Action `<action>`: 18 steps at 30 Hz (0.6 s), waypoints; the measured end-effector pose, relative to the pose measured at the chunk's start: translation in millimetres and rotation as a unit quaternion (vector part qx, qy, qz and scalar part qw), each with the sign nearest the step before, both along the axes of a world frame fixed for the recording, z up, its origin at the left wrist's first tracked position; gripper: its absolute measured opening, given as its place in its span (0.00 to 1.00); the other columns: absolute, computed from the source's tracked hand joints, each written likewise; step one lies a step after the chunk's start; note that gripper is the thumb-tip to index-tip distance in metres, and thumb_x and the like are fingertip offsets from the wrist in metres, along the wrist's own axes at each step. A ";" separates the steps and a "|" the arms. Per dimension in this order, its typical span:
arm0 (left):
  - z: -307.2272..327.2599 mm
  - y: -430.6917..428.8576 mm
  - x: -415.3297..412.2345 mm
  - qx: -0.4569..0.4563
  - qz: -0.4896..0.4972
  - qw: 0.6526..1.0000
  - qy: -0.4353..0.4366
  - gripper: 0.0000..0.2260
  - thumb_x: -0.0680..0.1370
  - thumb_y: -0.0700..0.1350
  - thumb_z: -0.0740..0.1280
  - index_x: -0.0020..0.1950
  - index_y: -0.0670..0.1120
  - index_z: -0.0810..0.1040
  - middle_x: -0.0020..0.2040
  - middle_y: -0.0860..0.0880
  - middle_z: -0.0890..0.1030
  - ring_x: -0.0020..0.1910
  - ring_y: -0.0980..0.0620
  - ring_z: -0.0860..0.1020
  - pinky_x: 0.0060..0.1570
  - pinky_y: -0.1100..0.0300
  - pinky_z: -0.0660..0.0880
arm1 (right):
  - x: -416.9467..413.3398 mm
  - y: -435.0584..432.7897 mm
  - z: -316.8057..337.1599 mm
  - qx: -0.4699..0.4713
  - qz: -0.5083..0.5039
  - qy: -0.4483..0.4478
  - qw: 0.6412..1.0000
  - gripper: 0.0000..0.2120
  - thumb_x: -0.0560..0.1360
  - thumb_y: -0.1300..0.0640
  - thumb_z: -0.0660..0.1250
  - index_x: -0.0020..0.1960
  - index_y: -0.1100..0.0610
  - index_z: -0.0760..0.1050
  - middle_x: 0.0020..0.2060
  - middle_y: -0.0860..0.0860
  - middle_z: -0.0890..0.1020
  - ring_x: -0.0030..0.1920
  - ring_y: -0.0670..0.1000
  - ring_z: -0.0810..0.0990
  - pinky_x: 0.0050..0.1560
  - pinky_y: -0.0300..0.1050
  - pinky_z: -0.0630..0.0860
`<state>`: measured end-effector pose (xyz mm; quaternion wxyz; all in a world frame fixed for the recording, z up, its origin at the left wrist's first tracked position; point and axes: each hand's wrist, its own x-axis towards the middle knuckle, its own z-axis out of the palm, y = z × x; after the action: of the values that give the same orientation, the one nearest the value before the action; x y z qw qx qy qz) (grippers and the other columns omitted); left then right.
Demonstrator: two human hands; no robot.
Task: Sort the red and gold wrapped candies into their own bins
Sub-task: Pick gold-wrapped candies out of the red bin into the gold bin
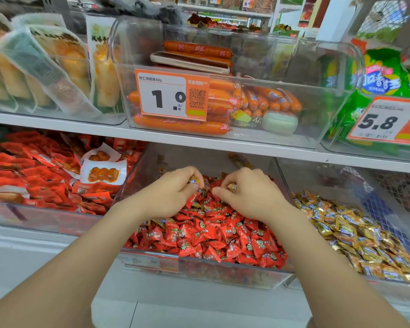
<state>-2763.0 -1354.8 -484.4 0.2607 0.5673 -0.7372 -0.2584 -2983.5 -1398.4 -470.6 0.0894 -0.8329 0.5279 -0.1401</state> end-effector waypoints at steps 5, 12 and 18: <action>4.9 9.8 9.7 -0.001 0.004 1.000 -0.010 0.06 0.84 0.53 0.67 0.52 0.53 0.76 0.32 0.47 0.74 0.25 0.57 0.66 0.26 0.64 0.65 | 19.8 -2.4 2.7 0.045 -0.002 0.164 0.985 0.43 0.60 0.16 0.68 0.56 0.51 0.80 0.49 0.51 0.82 0.51 0.56 0.82 0.51 0.53 0.81; 9.4 17.5 21.3 -0.016 0.050 0.999 0.003 0.17 0.79 0.63 0.69 0.42 0.49 0.78 0.27 0.49 0.77 0.22 0.57 0.69 0.25 0.66 0.66 | 17.1 -17.5 0.8 0.103 0.020 0.077 0.992 0.15 0.71 0.38 0.76 0.39 0.49 0.83 0.35 0.45 0.84 0.40 0.49 0.82 0.46 0.47 0.81; 11.3 31.3 30.2 -0.010 0.054 0.997 -0.049 0.08 0.84 0.53 0.66 0.50 0.58 0.85 0.37 0.52 0.84 0.30 0.51 0.79 0.34 0.59 0.78 | 2.6 -14.9 7.0 0.058 0.026 0.005 0.998 0.22 0.81 0.36 0.64 0.41 0.52 0.81 0.32 0.47 0.79 0.38 0.50 0.79 0.38 0.46 0.68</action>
<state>-2732.9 -1323.5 -473.0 0.2440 0.6153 -0.7200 -0.2084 -2980.9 -1413.4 -463.6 0.1388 -0.8406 0.5134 -0.1025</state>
